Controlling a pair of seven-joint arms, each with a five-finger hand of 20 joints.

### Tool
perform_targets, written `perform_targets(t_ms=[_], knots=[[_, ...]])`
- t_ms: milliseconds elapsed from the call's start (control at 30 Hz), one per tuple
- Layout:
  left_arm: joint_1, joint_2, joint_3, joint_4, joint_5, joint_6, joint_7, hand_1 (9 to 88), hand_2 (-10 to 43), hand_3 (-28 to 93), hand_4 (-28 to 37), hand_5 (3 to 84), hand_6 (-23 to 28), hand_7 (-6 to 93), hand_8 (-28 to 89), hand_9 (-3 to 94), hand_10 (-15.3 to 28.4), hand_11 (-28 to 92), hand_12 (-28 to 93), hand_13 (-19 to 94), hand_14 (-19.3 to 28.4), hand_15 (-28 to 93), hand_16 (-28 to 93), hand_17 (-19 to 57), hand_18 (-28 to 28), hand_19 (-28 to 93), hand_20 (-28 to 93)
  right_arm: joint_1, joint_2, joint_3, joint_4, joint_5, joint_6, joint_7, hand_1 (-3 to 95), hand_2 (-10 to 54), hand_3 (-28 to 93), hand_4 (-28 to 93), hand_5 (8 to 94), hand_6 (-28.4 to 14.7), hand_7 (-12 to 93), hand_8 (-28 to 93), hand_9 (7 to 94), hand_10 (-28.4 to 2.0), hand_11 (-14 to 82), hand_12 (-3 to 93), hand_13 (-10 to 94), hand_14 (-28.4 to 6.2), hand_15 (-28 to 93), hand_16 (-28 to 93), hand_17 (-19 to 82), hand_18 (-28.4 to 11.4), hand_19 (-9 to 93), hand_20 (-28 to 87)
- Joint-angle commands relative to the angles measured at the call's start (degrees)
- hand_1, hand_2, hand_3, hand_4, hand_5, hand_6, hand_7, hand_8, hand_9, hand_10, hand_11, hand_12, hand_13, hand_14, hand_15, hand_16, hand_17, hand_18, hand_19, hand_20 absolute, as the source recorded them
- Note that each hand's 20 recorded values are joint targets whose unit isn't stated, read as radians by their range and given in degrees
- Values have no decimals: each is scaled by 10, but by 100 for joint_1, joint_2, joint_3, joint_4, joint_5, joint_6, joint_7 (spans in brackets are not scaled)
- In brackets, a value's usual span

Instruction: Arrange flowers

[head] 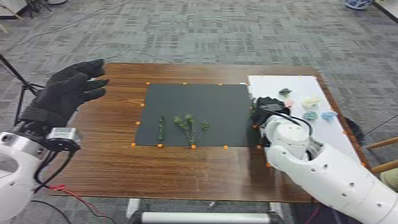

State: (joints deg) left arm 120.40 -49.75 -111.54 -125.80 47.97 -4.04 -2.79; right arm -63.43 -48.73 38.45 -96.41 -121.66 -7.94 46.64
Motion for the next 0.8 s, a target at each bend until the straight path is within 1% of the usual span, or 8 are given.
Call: perform_targets(t_ms=[33, 233, 300, 400, 467, 533, 633, 800], knots=[[85, -70, -56, -34, -27, 58, -21, 271, -51, 687, -265, 259, 28, 244, -117, 204, 113, 266, 115, 134, 148, 438, -98, -76, 206, 412, 58, -539, 83, -236, -221, 201, 279, -226, 418, -95, 832, -189, 738, -2, 573, 250, 807, -115, 633, 562, 772, -112, 826, 447, 498, -236, 932, 649], [47, -11, -141, -17, -18, 21, 41, 269, -59, 688, -265, 258, 27, 245, -117, 201, 111, 264, 115, 133, 147, 434, -98, -76, 206, 411, 57, -731, 64, -91, -646, 392, 636, -255, 407, -95, 837, -177, 751, 6, 574, 267, 825, -106, 639, 570, 802, -102, 835, 444, 533, -234, 932, 682], [82, 17, -296, -5, -22, -78, 72, 267, -64, 689, -266, 257, 27, 244, -117, 200, 111, 263, 115, 132, 147, 433, -98, -76, 206, 411, 57, -734, -17, -112, -705, 343, 598, -213, 408, -95, 838, -178, 751, 6, 573, 268, 825, -105, 640, 571, 803, -102, 836, 445, 536, -233, 932, 686], [280, -105, -560, -14, -82, 69, 211, 258, -73, 683, -269, 255, 28, 242, -116, 196, 111, 261, 116, 128, 143, 430, -97, -78, 204, 409, 57, -716, -173, -164, -680, 298, 582, -225, 407, -95, 839, -176, 752, 6, 573, 269, 825, -105, 640, 572, 805, -100, 837, 445, 539, -231, 932, 690], [381, -267, -494, -58, 54, 461, 274, 254, -75, 683, -273, 253, 28, 242, -115, 194, 110, 262, 119, 126, 141, 429, -95, -78, 204, 409, 57, -688, -203, -222, -677, 284, 562, -200, 407, -95, 838, -176, 752, 6, 573, 271, 826, -105, 640, 572, 805, -99, 837, 446, 540, -232, 932, 692], [414, -393, -491, -43, 130, 331, 220, 254, -81, 686, -273, 253, 27, 243, -115, 194, 110, 261, 120, 127, 142, 429, -94, -78, 205, 408, 58, -698, -250, -233, -663, 272, 577, -130, 408, -95, 838, -176, 752, 6, 572, 271, 825, -104, 640, 573, 805, -99, 837, 447, 540, -231, 932, 695], [463, -481, -386, -2, 37, 396, 320, 254, -84, 687, -274, 253, 27, 242, -116, 195, 110, 260, 120, 127, 142, 429, -93, -78, 205, 407, 59, -720, -281, -270, -645, 251, 606, -71, 406, -95, 839, -174, 753, 7, 571, 271, 827, -103, 642, 572, 807, -98, 839, 446, 543, -231, 932, 697], [596, -501, -426, -23, -20, 362, 206, 259, -85, 684, -276, 252, 27, 242, -115, 194, 109, 261, 122, 127, 141, 426, -92, -77, 205, 405, 60, -770, -363, -258, -663, 210, 596, 21, 406, -95, 839, -173, 754, 5, 571, 276, 829, -104, 644, 573, 813, -96, 843, 445, 554, -230, 932, 704]])
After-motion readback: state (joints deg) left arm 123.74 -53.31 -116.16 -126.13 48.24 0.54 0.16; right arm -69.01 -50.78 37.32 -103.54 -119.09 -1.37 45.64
